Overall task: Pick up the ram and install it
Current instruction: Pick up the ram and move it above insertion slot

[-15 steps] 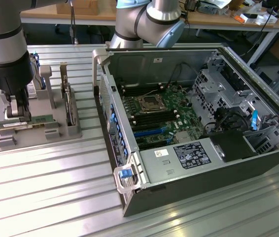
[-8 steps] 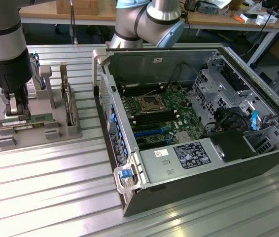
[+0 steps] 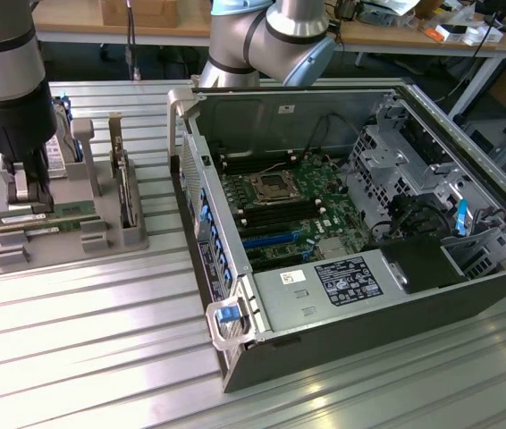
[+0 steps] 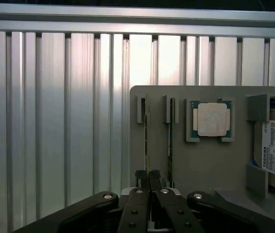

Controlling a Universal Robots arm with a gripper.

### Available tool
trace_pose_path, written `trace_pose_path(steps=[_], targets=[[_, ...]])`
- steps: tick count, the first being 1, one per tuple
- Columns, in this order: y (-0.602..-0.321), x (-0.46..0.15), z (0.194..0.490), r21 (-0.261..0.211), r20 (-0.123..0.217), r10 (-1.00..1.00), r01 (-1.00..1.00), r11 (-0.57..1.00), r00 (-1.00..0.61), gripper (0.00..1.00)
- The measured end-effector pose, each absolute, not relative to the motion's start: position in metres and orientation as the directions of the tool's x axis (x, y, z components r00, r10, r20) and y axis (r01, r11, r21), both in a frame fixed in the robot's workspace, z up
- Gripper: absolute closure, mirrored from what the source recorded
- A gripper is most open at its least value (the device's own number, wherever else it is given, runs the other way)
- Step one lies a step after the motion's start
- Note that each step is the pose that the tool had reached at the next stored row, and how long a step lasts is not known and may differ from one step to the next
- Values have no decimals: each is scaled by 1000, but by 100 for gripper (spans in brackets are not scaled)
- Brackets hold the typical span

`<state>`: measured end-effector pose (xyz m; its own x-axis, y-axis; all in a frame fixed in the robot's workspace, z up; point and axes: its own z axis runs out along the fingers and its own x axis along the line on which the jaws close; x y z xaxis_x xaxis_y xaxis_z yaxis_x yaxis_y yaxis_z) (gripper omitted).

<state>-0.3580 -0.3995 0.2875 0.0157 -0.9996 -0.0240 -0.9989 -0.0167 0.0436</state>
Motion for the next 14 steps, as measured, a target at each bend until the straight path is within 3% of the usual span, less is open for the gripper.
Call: trace_pose_path(steps=[14], targets=[[-399, -358, 311, 44, -24, -1000, -999, -17, 16, 88]])
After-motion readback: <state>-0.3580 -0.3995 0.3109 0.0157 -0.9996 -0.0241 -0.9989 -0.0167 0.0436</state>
